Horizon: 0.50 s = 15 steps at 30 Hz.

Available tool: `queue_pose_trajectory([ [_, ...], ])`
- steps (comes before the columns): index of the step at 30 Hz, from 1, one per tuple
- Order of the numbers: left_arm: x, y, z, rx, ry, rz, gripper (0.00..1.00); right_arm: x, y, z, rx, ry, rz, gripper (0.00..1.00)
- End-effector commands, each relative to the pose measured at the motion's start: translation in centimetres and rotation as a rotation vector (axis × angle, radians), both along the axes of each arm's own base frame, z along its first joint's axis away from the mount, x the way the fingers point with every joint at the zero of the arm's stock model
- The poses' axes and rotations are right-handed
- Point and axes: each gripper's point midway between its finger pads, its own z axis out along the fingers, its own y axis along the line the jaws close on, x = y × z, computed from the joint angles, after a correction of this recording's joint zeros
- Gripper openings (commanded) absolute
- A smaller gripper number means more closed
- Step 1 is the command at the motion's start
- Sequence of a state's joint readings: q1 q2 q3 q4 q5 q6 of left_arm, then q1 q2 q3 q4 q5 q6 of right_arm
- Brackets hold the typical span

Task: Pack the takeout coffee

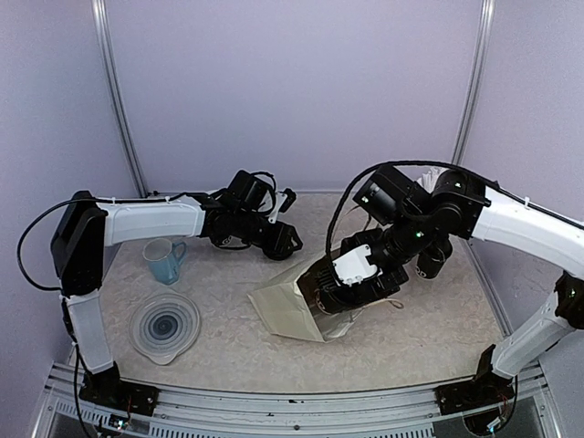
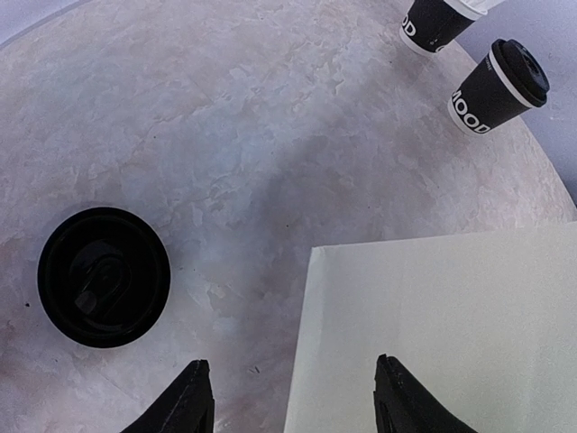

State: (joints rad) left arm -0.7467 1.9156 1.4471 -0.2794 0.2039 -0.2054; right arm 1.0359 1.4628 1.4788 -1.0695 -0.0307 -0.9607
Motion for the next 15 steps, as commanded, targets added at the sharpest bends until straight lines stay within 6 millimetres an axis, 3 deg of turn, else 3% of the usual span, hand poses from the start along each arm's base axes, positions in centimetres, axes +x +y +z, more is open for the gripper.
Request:
queue_pose_trajectory([
  [1, 0.6, -0.2, 0.4, -0.017, 0.005, -0.003, 0.6, 0.2, -0.4, 1.1, 0.042, -0.054, -0.001, 0.43],
  [15, 1.2, -0.2, -0.3, -0.022, 0.031, -0.015, 0.6, 4.8, 0.5, -1.3, 0.023, -0.286, -0.064, 0.41],
])
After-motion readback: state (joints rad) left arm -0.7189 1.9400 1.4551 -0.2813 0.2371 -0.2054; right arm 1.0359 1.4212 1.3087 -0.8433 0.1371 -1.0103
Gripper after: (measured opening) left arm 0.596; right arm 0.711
